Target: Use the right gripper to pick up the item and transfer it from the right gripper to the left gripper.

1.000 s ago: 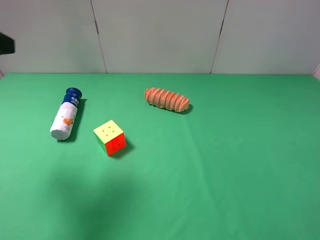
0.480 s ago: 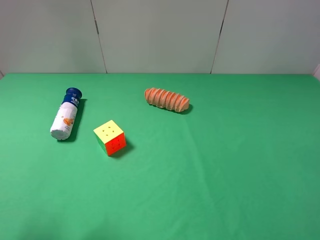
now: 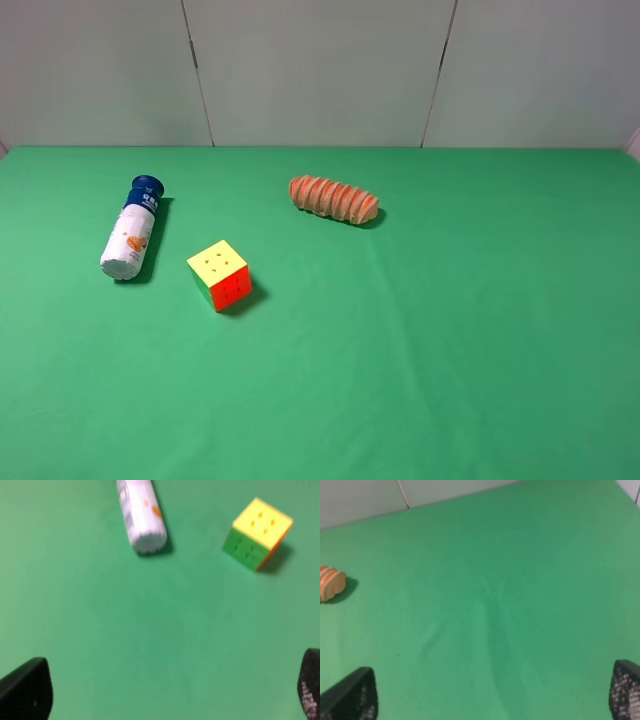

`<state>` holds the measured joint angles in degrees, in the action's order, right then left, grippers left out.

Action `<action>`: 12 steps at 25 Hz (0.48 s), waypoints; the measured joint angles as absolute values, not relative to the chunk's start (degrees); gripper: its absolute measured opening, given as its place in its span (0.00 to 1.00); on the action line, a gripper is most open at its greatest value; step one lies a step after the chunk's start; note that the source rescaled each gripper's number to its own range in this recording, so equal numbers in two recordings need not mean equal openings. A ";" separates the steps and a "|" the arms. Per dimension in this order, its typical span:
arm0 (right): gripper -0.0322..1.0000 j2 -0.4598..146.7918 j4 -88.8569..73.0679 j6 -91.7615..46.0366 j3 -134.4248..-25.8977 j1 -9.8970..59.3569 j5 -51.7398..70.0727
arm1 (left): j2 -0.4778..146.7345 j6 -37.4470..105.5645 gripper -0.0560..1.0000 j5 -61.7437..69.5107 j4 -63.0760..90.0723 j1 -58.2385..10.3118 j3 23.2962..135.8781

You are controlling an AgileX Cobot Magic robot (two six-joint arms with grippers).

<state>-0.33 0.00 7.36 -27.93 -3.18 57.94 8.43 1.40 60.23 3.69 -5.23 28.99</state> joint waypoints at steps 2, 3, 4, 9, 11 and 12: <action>1.00 -0.33 0.00 7.36 -27.93 -3.18 57.94 | 5.85 1.38 1.00 60.68 3.83 -5.23 28.43; 1.00 -0.33 0.00 7.36 -27.93 -3.18 57.94 | 4.73 1.38 1.00 60.68 3.83 -5.23 28.43; 1.00 -0.33 0.00 7.36 -27.93 -3.18 57.94 | 3.89 1.38 1.00 60.68 3.83 -5.23 28.43; 1.00 -0.33 0.00 7.36 -27.93 -3.18 57.87 | 1.23 1.55 1.00 60.68 4.00 -5.23 28.17; 1.00 -0.33 0.00 7.36 -27.93 -3.18 57.86 | 0.00 1.59 1.00 60.63 4.04 -5.23 28.17; 1.00 -0.33 0.00 7.36 -27.93 -3.18 57.86 | -0.24 1.59 1.00 60.63 4.04 -5.23 28.17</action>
